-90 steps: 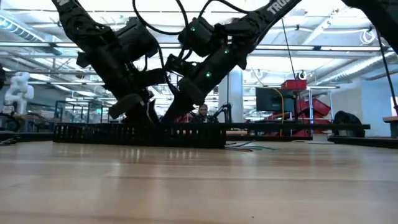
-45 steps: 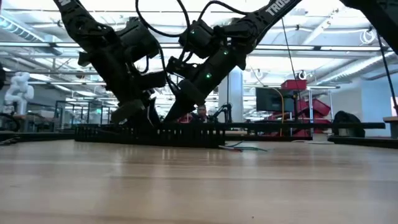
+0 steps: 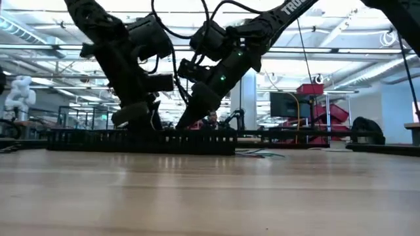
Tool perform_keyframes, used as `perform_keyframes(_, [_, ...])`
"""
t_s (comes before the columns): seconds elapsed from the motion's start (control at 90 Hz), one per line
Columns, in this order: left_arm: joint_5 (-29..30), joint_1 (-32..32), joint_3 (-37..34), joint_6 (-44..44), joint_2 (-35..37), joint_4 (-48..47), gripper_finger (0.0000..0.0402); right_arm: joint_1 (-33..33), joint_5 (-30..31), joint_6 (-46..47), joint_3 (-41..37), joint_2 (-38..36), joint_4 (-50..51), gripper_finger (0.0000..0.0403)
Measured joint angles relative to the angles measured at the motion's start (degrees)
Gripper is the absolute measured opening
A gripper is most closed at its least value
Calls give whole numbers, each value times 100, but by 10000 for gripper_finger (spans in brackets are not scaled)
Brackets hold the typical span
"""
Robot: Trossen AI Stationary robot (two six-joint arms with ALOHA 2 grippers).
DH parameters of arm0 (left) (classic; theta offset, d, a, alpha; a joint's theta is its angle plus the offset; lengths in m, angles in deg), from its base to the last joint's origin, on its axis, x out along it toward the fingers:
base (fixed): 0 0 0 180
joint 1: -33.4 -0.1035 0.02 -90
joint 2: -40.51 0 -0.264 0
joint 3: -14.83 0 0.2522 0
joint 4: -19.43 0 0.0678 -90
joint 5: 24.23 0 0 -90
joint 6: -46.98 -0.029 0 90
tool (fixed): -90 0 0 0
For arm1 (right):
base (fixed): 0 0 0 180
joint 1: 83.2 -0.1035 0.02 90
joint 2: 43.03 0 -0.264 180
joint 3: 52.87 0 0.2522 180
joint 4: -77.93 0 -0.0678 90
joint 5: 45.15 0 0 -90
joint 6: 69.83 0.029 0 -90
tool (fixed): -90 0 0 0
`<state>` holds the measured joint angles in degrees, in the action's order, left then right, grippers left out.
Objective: Ziptie cables
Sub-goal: Close the cable duct
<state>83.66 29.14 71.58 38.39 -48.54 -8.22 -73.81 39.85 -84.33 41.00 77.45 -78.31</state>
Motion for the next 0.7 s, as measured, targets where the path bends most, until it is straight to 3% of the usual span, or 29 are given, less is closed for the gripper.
perform_keyframes(0.189, [138, 101, 464, 67, 0, -711, 290, 4, -97, -54, -7, -7, 38, 0])
perform_keyframes(0.367, [682, 122, 741, -17, 0, -1349, 290, 2, -98, -111, -5, -7, 46, 0])
perform_keyframes(0.522, [-152, -232, 467, -368, 2, -939, 290, 0, -106, -132, -5, -7, 56, 0])
perform_keyframes(0.7, [-659, -795, 231, -747, 4, -512, 290, -2, -144, -217, -1, -9, 113, 0])
